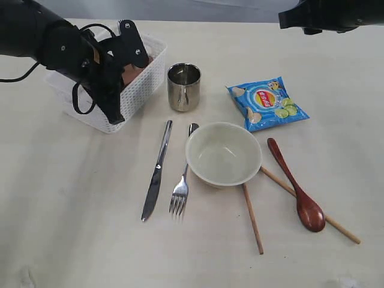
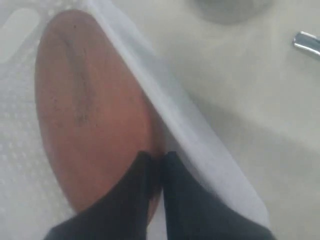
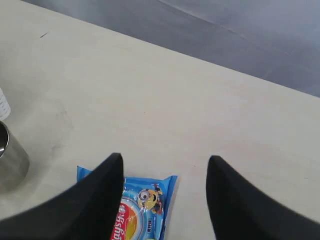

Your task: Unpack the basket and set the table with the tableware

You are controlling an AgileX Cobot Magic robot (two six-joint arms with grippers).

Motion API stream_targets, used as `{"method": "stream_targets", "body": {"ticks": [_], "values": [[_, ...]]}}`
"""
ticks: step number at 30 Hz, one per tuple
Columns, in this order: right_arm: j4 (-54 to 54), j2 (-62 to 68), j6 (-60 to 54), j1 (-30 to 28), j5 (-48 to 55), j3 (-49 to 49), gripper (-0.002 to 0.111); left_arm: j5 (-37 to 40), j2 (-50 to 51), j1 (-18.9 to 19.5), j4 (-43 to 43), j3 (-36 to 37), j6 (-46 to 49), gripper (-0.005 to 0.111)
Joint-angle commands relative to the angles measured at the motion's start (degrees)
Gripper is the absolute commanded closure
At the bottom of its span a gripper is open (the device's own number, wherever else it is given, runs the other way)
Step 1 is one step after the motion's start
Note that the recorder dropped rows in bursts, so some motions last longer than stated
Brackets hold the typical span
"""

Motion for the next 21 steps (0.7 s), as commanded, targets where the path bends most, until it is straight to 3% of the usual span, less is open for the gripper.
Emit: {"method": "stream_targets", "body": {"ticks": [1,9,16,21], "values": [[0.02,-0.3,-0.1,-0.36,-1.08,-0.39,0.059,-0.35,-5.07,0.11,0.23,-0.04,-0.48,0.107],[0.02,-0.3,-0.1,-0.36,-1.45,-0.39,0.059,0.96,-17.81,-0.86,0.02,-0.04,-1.75,0.107],[-0.59,0.97,-0.98,-1.48,1.89,-0.39,0.059,-7.92,-16.67,-9.86,2.23,-0.14,0.72,0.107],[1.33,13.74,-2.0,-3.56,3.23,-3.55,0.054,-9.3,-12.5,-13.77,3.71,-4.1,2.27,0.107]]}}
